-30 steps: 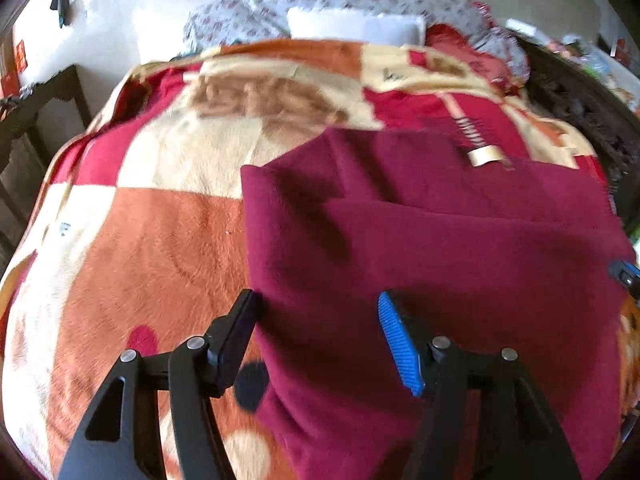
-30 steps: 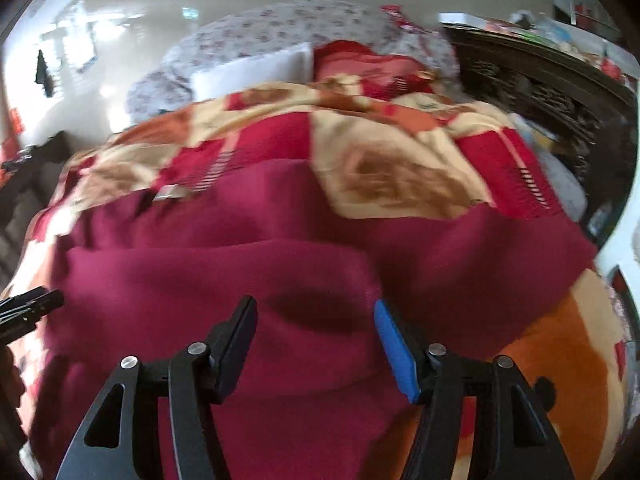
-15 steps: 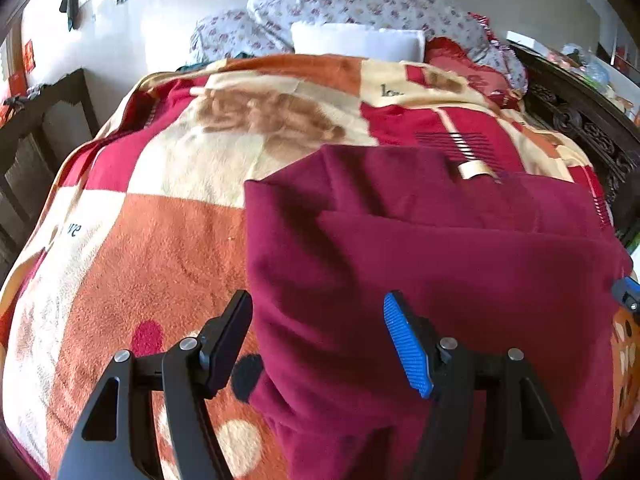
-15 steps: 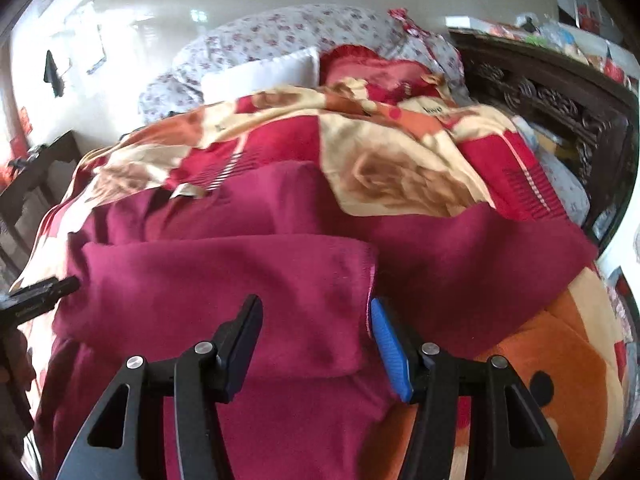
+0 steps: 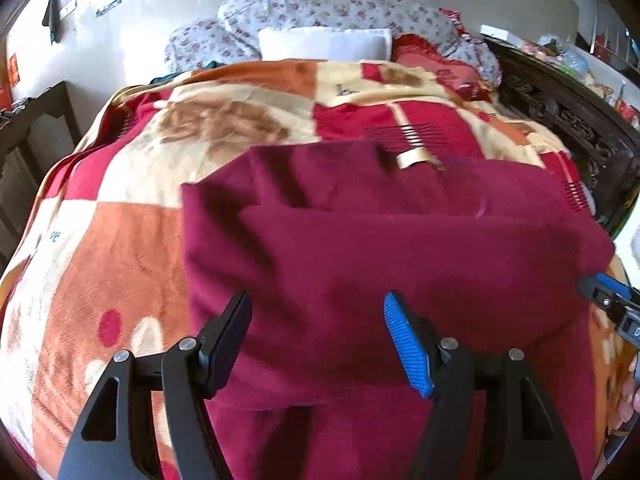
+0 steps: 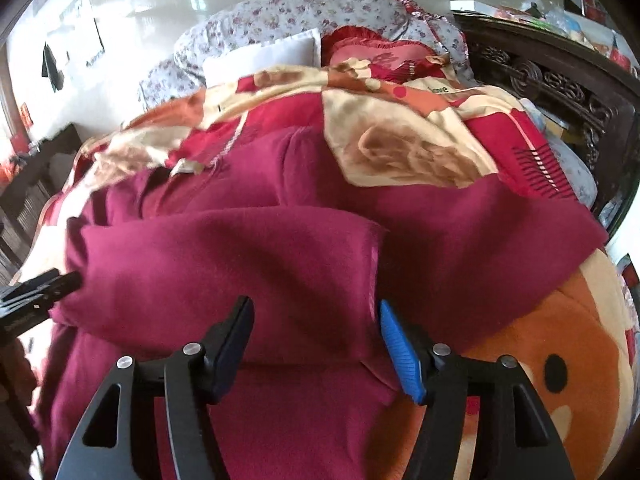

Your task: Fold small clothes

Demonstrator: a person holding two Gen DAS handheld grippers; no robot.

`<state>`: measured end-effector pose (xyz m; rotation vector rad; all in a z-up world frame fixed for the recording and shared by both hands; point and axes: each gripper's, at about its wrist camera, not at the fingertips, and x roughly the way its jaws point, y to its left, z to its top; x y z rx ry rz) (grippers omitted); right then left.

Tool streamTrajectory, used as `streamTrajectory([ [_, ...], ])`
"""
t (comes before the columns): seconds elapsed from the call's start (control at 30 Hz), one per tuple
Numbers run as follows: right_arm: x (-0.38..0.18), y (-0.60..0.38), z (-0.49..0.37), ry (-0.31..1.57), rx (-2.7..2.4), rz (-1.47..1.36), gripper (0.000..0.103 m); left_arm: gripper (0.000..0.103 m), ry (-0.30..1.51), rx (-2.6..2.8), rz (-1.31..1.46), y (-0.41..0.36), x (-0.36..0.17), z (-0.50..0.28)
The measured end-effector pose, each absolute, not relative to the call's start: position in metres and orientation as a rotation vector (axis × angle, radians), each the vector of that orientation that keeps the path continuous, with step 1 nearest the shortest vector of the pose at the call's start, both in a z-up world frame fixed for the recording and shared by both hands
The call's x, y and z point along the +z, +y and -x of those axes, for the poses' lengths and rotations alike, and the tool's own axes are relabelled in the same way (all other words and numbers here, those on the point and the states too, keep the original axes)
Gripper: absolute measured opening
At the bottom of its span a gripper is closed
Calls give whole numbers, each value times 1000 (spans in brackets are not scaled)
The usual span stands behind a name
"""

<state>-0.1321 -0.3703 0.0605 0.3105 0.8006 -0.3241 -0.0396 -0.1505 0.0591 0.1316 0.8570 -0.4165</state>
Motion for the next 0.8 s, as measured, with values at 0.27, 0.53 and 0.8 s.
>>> streamTrajectory([
  [0.27,73,-469,211,753,-562,-453,73,73,902,-483,-211,-200,33,41],
  [0.53,48,-566,238,664,-643,-731,73,83,915,-474,-168,-201,25,32],
  [0.8,26,-625,225,577,-690,-826,75,94,892,-453,-156,-199,20,32],
])
